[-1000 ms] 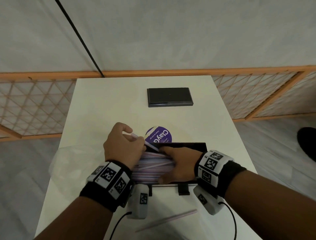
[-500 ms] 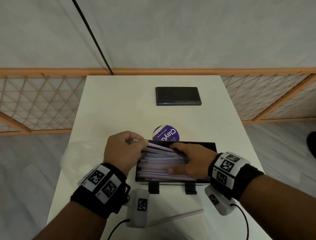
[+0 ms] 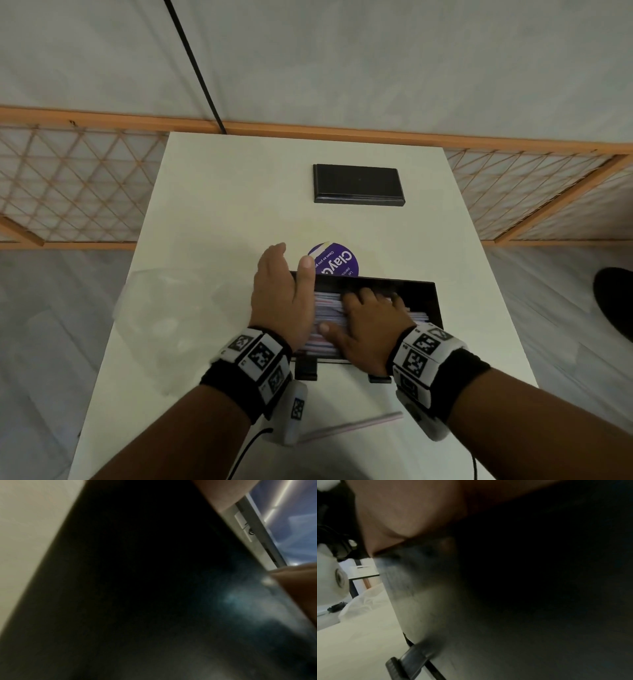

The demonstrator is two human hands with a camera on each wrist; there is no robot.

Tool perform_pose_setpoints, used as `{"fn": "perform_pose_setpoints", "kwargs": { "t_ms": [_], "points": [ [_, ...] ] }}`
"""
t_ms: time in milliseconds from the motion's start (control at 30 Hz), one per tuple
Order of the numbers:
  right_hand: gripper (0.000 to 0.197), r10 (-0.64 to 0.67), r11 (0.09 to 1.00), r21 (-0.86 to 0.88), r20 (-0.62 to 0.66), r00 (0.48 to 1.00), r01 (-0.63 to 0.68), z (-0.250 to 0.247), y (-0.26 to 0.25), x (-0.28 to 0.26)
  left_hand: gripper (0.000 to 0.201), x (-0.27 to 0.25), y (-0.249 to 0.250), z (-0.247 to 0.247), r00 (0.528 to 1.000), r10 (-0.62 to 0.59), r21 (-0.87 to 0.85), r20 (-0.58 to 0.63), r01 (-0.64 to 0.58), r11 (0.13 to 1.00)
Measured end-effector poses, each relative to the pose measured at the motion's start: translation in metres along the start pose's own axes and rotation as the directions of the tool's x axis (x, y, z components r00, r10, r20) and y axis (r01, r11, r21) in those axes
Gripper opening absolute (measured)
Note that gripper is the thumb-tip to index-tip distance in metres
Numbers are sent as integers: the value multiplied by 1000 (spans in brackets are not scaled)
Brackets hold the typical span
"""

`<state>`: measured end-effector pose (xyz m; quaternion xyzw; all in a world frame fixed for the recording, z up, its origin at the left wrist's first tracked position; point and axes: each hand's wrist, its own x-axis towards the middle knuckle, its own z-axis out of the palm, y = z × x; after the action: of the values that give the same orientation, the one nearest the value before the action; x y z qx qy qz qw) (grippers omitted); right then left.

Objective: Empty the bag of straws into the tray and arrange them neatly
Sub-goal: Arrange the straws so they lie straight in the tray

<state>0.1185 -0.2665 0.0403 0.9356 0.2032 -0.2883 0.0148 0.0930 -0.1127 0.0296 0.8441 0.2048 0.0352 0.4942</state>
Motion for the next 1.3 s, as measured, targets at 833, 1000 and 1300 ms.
{"fn": "perform_pose_setpoints", "kwargs": {
  "t_ms": [833, 1000, 1300],
  "points": [
    [86, -127, 990, -58, 71, 989, 131, -2, 10, -14, 78, -19, 12, 0, 709, 107, 589, 697, -651, 480],
    [77, -122, 991, -58, 20, 992, 123, 12, 13, -27, 62, -31, 3, -2, 752, 80, 651, 654, -614, 446],
    [72, -127, 992, -13, -8, 992, 127, 14, 15, -29, 67, -35, 2, 2, 771, 41, 699, 636, -597, 393]
  ]
}}
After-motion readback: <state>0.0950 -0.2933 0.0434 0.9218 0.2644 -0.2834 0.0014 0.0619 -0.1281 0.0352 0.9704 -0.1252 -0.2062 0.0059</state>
